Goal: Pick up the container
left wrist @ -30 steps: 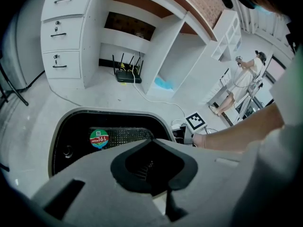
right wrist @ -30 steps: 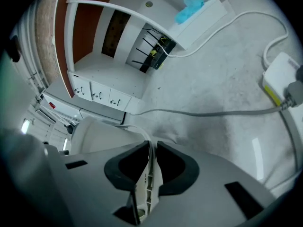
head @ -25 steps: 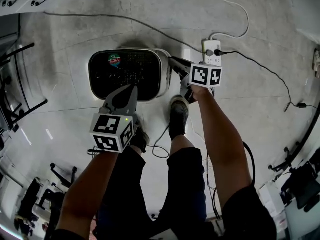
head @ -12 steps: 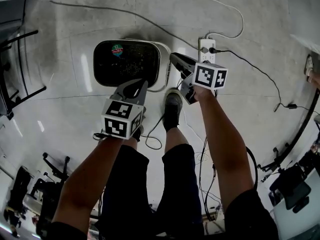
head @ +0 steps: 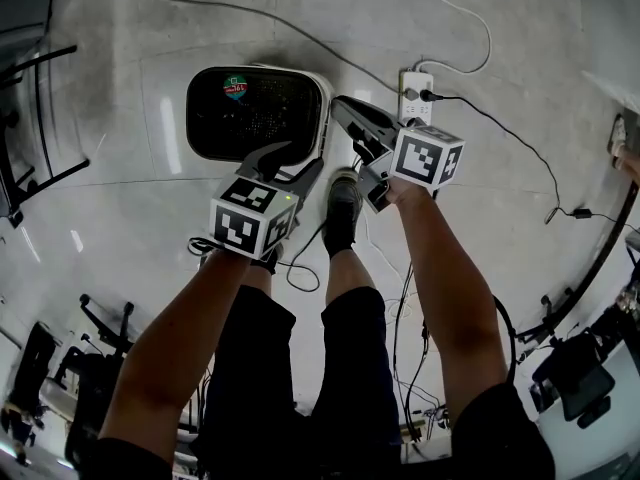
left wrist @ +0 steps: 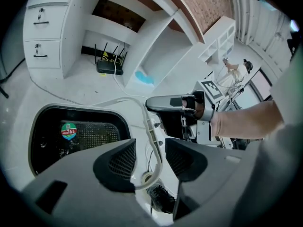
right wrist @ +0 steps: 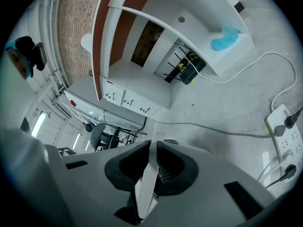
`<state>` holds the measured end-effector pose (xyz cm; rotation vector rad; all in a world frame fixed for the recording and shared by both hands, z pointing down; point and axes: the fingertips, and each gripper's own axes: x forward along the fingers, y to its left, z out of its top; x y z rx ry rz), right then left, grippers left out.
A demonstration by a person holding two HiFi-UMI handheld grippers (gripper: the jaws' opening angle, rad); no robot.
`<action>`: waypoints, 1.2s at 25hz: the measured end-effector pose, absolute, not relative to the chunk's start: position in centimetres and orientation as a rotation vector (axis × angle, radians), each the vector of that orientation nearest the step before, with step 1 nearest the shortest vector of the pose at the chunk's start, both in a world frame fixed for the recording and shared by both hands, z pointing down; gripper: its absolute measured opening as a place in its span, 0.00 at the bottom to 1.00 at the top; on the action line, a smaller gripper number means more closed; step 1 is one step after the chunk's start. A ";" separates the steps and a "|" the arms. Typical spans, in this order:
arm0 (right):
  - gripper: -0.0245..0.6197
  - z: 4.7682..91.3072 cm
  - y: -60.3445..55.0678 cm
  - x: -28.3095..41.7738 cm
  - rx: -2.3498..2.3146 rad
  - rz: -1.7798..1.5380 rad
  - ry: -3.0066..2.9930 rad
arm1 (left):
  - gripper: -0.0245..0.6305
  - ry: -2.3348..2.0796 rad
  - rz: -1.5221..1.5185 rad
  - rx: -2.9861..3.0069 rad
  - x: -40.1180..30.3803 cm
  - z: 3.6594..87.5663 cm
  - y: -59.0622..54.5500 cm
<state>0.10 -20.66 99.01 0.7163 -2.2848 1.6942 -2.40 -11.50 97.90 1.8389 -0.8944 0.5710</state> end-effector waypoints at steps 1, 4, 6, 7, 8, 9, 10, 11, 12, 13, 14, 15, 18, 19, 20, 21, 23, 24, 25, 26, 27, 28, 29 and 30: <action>0.11 98.7 -20.7 -0.2 0.708 1.694 -2.294 | 0.33 -0.885 0.577 1.848 -2.2 97.8 -11.7; 0.05 97.7 -20.8 -1.1 0.680 1.663 -2.331 | 0.33 -0.871 0.623 1.862 -2.1 98.2 -11.8; 0.05 96.9 -20.9 -1.9 0.654 1.655 -2.361 | 0.34 -0.860 0.629 1.836 -2.0 98.6 -11.8; 0.05 96.6 -20.8 -2.2 0.642 1.672 -2.367 | 0.35 -0.858 0.626 1.821 -1.9 98.8 -11.8; 0.05 96.3 -20.9 -2.5 0.633 1.684 -2.372 | 0.36 -0.857 0.620 1.814 -1.9 98.9 -12.0; 0.05 96.0 -21.0 -2.8 0.624 1.681 -2.384 | 0.36 -0.857 0.619 1.814 -2.0 99.1 -12.1; 0.05 95.7 -21.1 -3.2 0.613 1.668 -2.400 | 0.36 -0.858 0.625 1.820 -2.0 99.2 -12.2; 0.05 95.3 -21.2 -3.6 0.599 1.654 -2.416 | 0.36 -0.860 0.639 1.828 -2.1 99.2 -12.2; 0.05 94.9 -21.1 -4.0 0.583 1.642 -2.429 | 0.36 -0.864 0.652 1.834 -2.3 99.2 -12.3; 0.05 94.4 -21.1 -4.6 0.562 1.631 -2.443 | 0.36 -0.876 0.657 1.835 -2.6 99.1 -12.4; 0.05 93.9 -20.9 -5.3 0.537 1.623 -2.457 | 0.36 -0.897 0.650 1.828 -3.0 98.9 -12.6; 0.05 93.5 -20.8 -6.1 0.513 1.620 -2.468 | 0.36 -0.926 0.633 1.818 -3.6 98.6 -13.0; 0.05 92.6 -20.5 -8.2 0.467 1.611 -2.479 | 0.34 -1.013 0.610 1.796 -6.0 97.7 -14.3; 0.05 92.4 -20.5 -8.7 0.458 1.601 -2.482 | 0.29 -1.030 0.620 1.796 -6.7 97.5 -14.4; 0.05 92.2 -20.5 -9.2 0.450 1.588 -2.485 | 0.27 -1.036 0.631 1.799 -7.2 97.4 -14.5; 0.05 92.1 -20.4 -9.6 0.443 1.574 -2.487 | 0.25 -1.037 0.642 1.803 -7.5 97.3 -14.5; 0.05 92.0 -20.4 -10.2 0.430 1.558 -2.488 | 0.21 -1.047 0.666 1.804 -8.0 97.2 -14.4; 0.05 92.0 -20.4 -10.4 0.428 1.556 -2.483 | 0.21 -1.059 0.676 1.799 -8.3 97.1 -14.4; 0.05 92.0 -20.3 -10.5 0.429 1.549 -2.477 | 0.20 -1.074 0.683 1.787 -8.6 97.1 -14.4; 0.05 92.0 -20.3 -10.7 0.431 1.534 -2.473 | 0.19 -1.092 0.688 1.771 -9.0 97.0 -14.4; 0.05 91.9 -20.2 -10.9 0.431 1.513 -2.473 | 0.18 -1.108 0.691 1.753 -9.5 97.0 -14.3; 0.05 91.7 -20.1 -11.1 0.431 1.495 -2.478 | 0.17 -1.122 0.694 1.738 -10.1 97.0 -14.3; 0.05 91.5 -20.2 -11.1 0.437 1.487 -2.487 | 0.16 -1.134 0.699 1.725 -10.6 96.9 -14.3; 0.05 91.2 -20.3 -11.1 0.451 1.493 -2.498 | 0.16 -1.147 0.709 1.713 -11.1 96.9 -14.3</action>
